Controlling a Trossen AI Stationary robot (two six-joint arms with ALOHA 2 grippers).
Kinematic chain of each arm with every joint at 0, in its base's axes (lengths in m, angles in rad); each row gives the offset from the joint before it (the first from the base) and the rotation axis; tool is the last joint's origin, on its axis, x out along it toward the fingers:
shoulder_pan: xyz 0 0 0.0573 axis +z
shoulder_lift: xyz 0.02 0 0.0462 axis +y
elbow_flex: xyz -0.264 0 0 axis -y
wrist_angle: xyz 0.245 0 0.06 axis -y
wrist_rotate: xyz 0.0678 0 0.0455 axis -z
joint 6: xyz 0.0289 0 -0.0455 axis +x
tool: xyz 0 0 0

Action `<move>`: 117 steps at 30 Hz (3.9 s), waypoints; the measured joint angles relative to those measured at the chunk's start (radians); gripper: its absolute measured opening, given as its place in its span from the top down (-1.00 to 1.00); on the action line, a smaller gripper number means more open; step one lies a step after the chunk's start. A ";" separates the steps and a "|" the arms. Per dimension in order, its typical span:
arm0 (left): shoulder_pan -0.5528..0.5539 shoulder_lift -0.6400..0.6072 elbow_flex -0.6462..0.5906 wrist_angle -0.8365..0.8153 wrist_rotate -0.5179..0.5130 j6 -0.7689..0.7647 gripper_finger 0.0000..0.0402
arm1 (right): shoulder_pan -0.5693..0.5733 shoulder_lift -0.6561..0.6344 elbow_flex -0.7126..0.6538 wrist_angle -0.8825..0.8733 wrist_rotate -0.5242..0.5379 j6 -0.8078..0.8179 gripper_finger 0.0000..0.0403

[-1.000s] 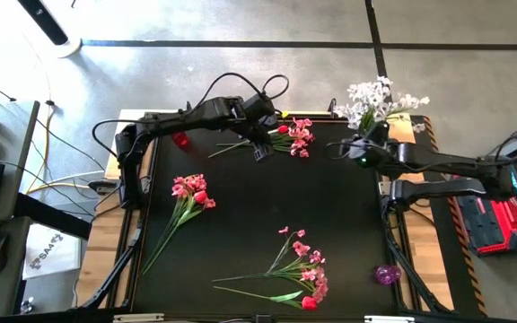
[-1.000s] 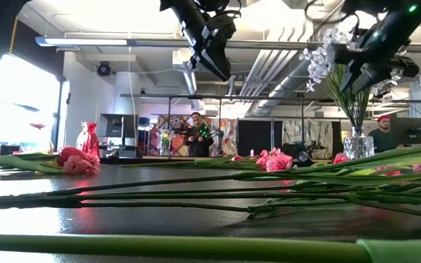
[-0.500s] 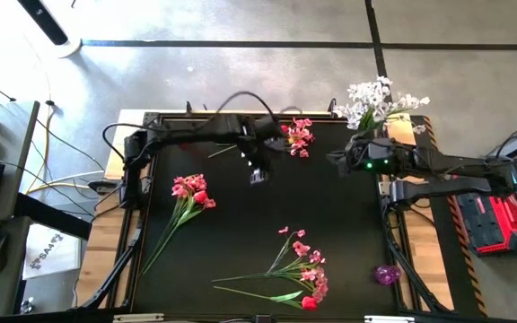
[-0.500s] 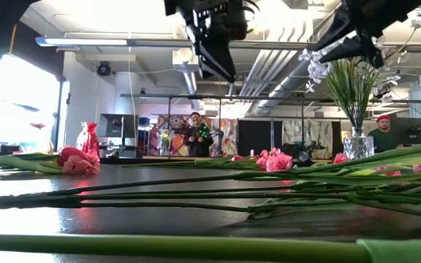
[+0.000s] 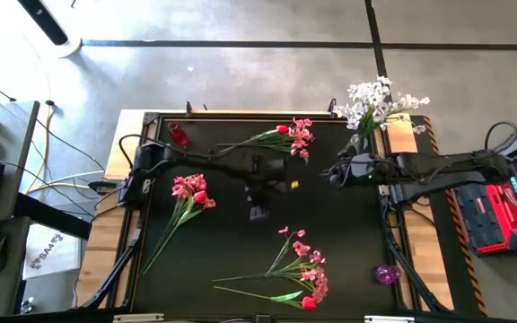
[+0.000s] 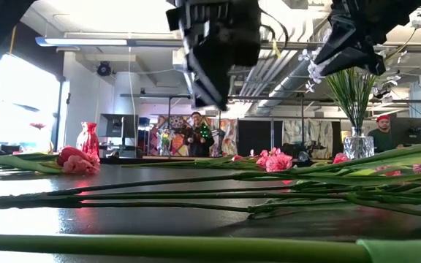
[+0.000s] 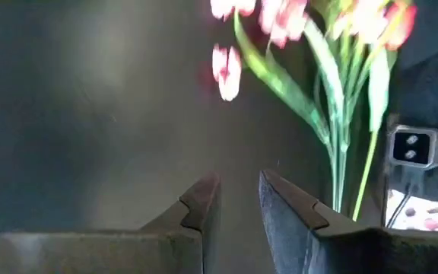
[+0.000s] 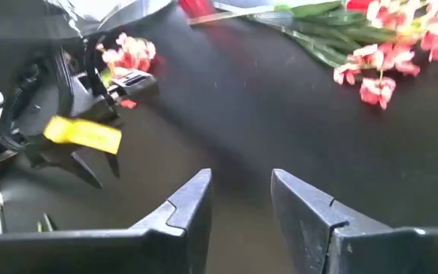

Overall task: Sort flowers into vase by color
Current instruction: Put the bottom pink flowers into the red flower vase

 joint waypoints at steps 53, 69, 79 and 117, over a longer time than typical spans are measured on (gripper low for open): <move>-0.486 0.188 -0.042 0.407 -0.527 -0.406 0.45 | 0.667 0.171 0.000 -0.067 0.291 0.863 0.38; -0.303 0.070 -0.048 0.404 -0.392 -0.257 0.98 | 0.682 0.169 0.000 -0.364 0.250 1.020 0.38; -0.093 -0.111 -0.047 0.303 -0.376 -0.065 1.00 | 0.679 0.170 0.000 -0.462 0.282 0.994 0.38; 0.719 -0.653 -0.046 0.220 -0.020 0.279 1.00 | 0.304 0.222 -0.001 0.218 0.486 0.288 0.38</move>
